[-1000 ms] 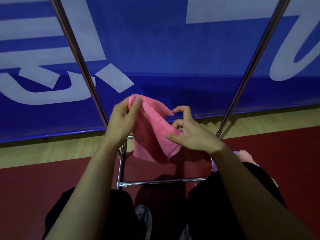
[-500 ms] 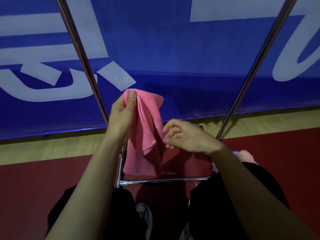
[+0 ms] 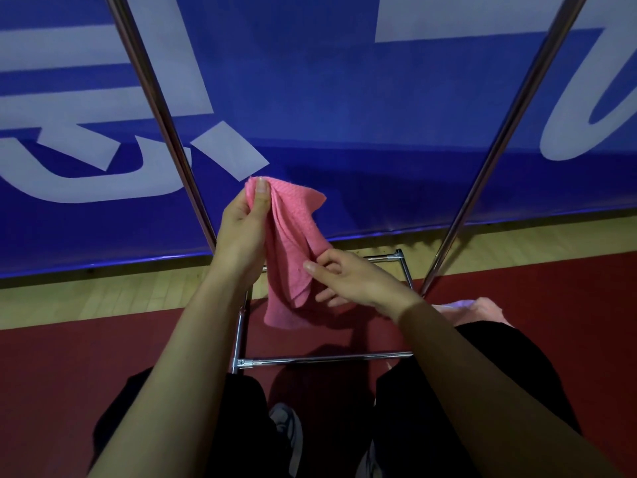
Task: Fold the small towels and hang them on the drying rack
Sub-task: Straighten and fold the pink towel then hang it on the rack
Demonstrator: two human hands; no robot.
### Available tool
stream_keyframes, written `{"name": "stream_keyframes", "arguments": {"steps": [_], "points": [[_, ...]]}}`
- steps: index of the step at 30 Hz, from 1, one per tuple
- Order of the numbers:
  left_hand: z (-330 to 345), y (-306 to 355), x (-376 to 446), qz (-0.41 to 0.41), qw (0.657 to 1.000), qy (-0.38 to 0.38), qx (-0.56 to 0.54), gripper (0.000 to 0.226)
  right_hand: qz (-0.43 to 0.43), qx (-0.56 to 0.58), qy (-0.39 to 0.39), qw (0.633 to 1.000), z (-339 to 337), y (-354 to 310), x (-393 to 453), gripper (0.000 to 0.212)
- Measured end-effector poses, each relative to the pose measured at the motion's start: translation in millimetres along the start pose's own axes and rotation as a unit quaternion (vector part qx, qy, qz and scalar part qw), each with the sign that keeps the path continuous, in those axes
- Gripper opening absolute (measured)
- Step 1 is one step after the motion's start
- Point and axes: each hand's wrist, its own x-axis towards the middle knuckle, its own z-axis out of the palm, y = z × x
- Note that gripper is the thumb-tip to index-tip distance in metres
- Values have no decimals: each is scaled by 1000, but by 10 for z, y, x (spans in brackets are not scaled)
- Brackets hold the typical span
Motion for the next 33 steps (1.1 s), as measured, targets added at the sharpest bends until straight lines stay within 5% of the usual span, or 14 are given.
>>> {"name": "stream_keyframes", "arguments": {"steps": [7,14,21,33], "points": [[25,-37,15,0,1000,4,-17,45,6,150,-29,988,20,-24,-44,24],[28,-20,22,8,999,16,-36,38,-28,158,-90,983,61,-30,-60,12],[2,-10,23,31,999,44,-10,48,-75,154,-11,985,32,-44,-62,22],[-3,-48,31,51,996,44,56,41,-93,88,55,990,-21,-16,-27,9]]}}
